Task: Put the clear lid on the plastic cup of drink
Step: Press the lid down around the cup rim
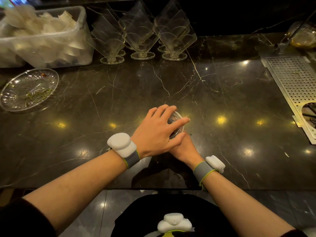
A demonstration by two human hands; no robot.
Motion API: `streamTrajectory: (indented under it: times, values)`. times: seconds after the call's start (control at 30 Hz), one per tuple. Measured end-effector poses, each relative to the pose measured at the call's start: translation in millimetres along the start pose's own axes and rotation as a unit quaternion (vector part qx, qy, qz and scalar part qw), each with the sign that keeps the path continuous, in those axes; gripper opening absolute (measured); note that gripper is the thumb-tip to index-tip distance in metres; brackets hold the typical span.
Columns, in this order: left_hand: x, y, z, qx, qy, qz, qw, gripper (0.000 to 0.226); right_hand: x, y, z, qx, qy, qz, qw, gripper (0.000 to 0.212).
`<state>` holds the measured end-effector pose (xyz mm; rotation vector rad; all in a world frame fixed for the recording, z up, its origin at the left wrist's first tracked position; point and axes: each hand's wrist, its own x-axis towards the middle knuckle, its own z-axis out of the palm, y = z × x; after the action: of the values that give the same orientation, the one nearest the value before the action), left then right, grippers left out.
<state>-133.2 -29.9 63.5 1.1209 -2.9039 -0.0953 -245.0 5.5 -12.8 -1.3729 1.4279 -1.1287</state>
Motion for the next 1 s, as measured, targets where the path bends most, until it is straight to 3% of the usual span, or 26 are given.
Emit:
streamTrajectory:
  times: [0.27, 0.43, 0.6, 0.83, 1.0]
  values:
    - [1.7, -5.2, -0.4, -0.003, -0.002, 0.030, 1.000, 0.047, 2.6, 3.4, -1.6, 0.008, -0.007, -0.003, 1.000, 0.072]
    - [4.4, -8.3, -1.4, -0.010, -0.005, 0.055, 0.998, 0.044, 2.9, 0.7, -7.1, -0.037, -0.011, -0.015, 0.999, 0.052]
    - [3.0, -8.9, -1.8, -0.016, -0.006, 0.064, 0.998, 0.044, 0.8, -2.9, -7.9, -0.032, -0.020, -0.031, 0.999, 0.056]
    - [7.2, -14.3, -9.2, -0.009, -0.046, 0.085, 0.995, 0.063, 1.2, -1.5, -9.1, -0.003, -0.035, -0.012, 0.999, 0.063]
    - [2.6, -18.7, -17.5, -0.011, -0.085, 0.052, 0.995, 0.081, -1.6, -1.4, -13.0, -0.009, -0.051, 0.000, 0.999, 0.073]
